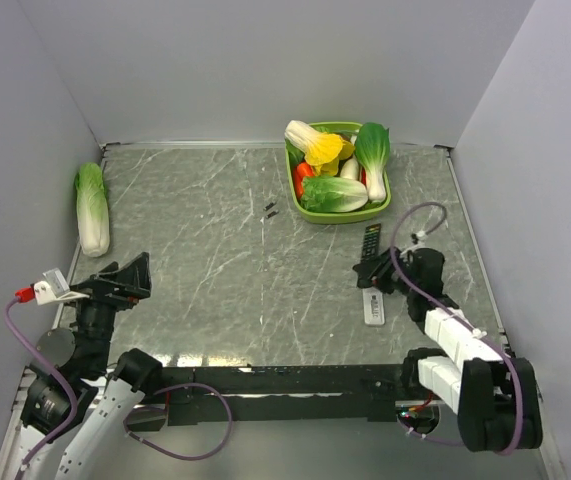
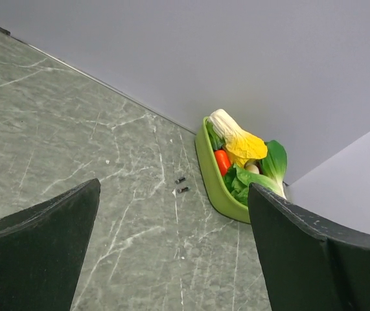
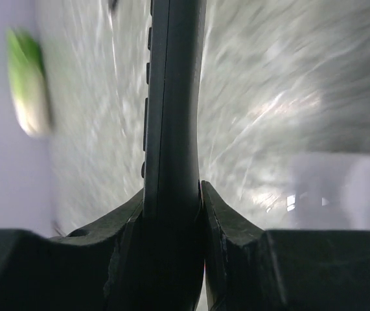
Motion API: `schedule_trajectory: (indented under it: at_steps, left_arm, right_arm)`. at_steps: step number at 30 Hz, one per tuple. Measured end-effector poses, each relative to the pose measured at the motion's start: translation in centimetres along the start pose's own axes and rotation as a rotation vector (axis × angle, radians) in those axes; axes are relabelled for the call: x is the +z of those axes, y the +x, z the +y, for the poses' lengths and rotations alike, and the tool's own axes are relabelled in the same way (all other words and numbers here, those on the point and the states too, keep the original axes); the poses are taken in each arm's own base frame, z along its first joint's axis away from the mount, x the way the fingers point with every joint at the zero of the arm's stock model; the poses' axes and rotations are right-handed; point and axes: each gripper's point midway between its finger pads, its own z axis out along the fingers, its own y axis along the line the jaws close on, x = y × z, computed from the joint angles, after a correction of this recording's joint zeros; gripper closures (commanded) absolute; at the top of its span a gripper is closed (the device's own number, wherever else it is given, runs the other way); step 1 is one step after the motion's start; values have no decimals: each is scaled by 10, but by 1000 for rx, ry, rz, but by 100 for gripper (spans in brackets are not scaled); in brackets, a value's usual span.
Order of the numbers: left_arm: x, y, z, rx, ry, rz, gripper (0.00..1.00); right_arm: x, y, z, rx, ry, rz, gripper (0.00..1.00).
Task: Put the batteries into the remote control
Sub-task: Place the remote control at the center of the board.
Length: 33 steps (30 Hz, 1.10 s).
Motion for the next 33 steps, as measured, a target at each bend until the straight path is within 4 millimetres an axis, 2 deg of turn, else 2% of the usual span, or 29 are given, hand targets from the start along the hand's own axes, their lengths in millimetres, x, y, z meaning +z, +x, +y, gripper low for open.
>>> schedule_trajectory:
  at_steps: [3,8,12,18,21,25,28,29,33]
  left_arm:
    - [0,0,0,4,0,1,1]
    - [0,0,1,11,-2,1,1]
    - [0,0,1,13,-2,1,1]
    - [0,0,1,13,-2,2,1]
    - [0,0,1,13,-2,2,1]
    - [0,0,1,13,-2,2,1]
    - [0,0,1,13,-2,1,1]
    - [0,0,1,13,-2,2,1]
    - [0,1,1,13,-3,2,1]
  right_arm:
    - [-5,-34,-19,148,23,-105,98]
    - [-14,-81,-59,292,118,-227,97]
    - [-17,-103,-83,364,159,-288,89]
    - [-17,-98,-120,458,251,-284,75]
    - [-15,-96,-128,451,282,-266,63]
    - [-13,-103,-135,423,312,-267,56]
    - [-15,-100,-141,427,339,-254,46]
    - [-15,-102,-141,422,340,-256,36]
    - [-17,-112,-138,392,339,-276,17]
